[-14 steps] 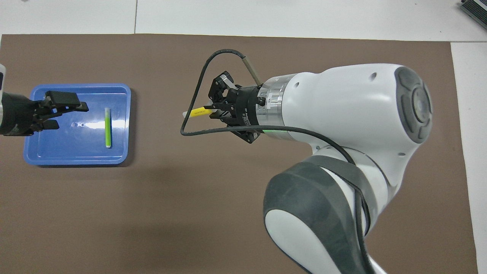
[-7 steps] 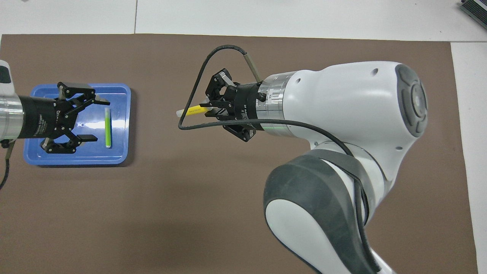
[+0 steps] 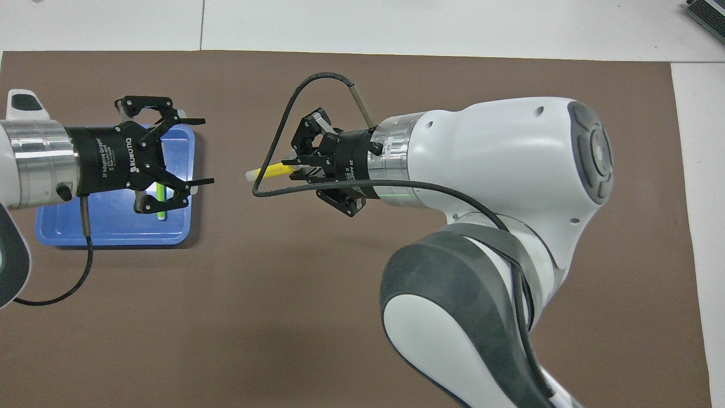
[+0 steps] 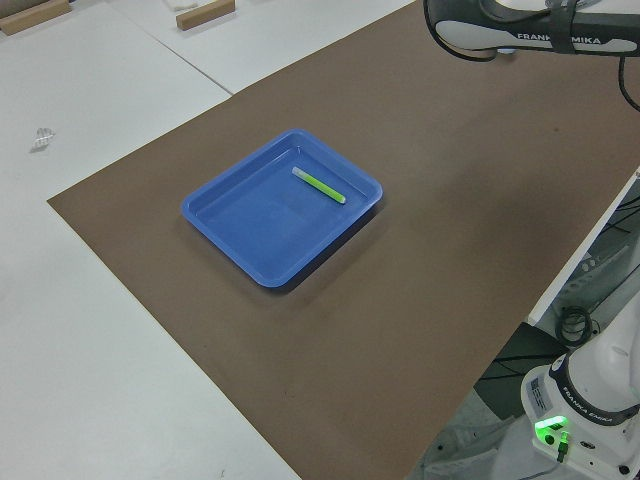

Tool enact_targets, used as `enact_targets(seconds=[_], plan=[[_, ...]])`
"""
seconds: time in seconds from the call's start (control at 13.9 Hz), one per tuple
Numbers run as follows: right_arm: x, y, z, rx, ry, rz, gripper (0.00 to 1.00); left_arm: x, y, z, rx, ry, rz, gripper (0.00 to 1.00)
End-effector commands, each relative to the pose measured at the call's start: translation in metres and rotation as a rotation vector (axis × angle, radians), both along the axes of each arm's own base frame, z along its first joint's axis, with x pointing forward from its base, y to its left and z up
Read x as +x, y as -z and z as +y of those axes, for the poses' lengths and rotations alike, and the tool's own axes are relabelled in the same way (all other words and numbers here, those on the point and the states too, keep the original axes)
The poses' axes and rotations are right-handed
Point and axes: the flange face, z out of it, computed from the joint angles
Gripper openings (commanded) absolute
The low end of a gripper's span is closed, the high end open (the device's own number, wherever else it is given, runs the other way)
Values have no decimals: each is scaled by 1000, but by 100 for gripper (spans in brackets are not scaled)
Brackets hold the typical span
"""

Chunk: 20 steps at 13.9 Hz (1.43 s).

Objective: Right arm passes pens to left for tray arrangement
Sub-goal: 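Bring the left gripper to the yellow pen held by the right gripper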

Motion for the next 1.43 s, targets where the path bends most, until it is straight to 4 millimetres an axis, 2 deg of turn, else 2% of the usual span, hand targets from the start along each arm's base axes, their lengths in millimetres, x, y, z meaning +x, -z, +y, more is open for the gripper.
enact_targets(seconds=[0.0,0.29,0.57,0.65,0.86,0.93,1.08,1.22,1.36], plan=[[-1,2,0,22,-16,13,0,-5,1,-12,-43,-71,37,87],[-2,3,1,19,-24,23,0,-19,6,-46,-51,-48,81,87],[-4,3,2,19,-19,34,0,-29,20,-55,-39,-42,107,87],[-4,3,3,17,-21,36,0,-31,18,-55,-39,-40,103,87],[-4,4,3,16,-22,38,0,-35,18,-65,-38,-23,101,77],[-5,4,3,16,-23,38,0,-35,19,-66,-37,-21,103,67],[-5,4,4,14,-25,38,0,-34,18,-66,-38,-17,105,40],[-4,4,3,14,-24,39,0,-35,17,-66,-38,-15,106,0],[-5,4,3,14,-24,38,0,-35,16,-66,-38,-12,105,0]])
